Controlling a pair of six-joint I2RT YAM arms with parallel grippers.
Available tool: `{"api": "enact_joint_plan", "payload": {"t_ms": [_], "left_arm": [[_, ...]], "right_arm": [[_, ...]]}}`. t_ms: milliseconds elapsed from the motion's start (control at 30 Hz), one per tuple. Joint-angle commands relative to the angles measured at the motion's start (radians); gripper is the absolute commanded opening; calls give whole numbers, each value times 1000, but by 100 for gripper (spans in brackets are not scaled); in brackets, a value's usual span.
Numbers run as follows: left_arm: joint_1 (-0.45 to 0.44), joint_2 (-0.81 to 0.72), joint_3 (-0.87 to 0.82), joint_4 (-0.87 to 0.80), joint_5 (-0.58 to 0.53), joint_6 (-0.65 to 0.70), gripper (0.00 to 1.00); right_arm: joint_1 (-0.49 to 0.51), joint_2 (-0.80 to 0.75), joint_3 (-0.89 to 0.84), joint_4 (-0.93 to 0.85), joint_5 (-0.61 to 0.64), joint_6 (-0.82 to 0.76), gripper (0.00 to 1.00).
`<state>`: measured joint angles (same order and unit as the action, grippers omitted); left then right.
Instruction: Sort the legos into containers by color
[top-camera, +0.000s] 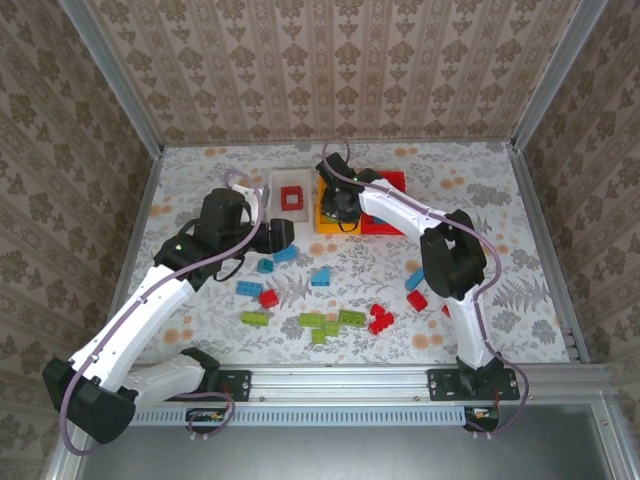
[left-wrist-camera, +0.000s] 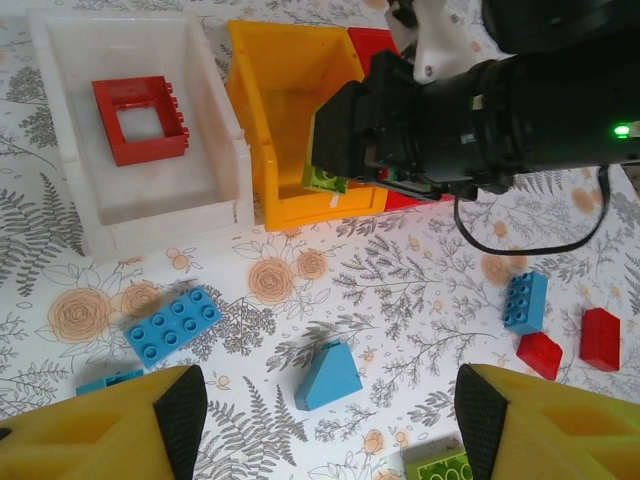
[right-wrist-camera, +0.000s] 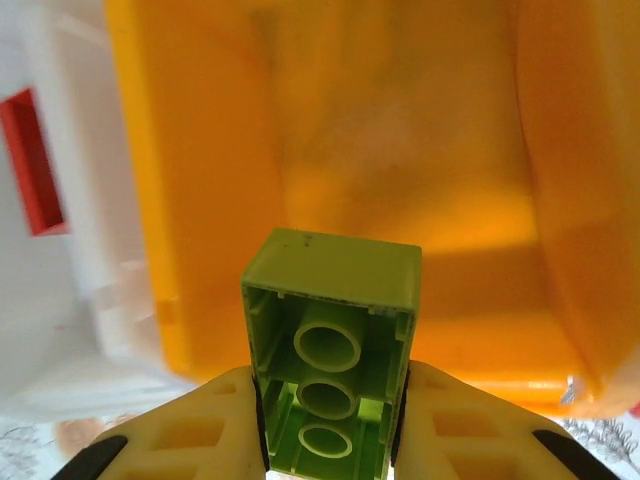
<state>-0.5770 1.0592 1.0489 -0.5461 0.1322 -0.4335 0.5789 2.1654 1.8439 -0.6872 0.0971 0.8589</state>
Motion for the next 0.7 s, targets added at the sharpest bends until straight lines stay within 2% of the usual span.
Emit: {"api": "enact_joint_plan", "payload": {"t_ms": [0, 200, 367, 533, 667], "left_arm": [[9, -19, -3, -27, -15, -23, 70], [12, -24, -21, -69, -11, -23, 70], [21, -22, -44, -177, -37, -47, 70], [32, -22, -103, -311, -40, -79, 71], [32, 4, -190, -366, 6, -113, 73]], "right_arm": [[-14, 57, 80, -82, -19, -55, 33], [-19, 110, 157, -133, -39, -70, 48], [-19, 91, 166, -150, -31, -85, 51], [-2, -12, 134, -125, -4, -149, 51], [48, -180, -49, 40, -42, -318, 59]]}}
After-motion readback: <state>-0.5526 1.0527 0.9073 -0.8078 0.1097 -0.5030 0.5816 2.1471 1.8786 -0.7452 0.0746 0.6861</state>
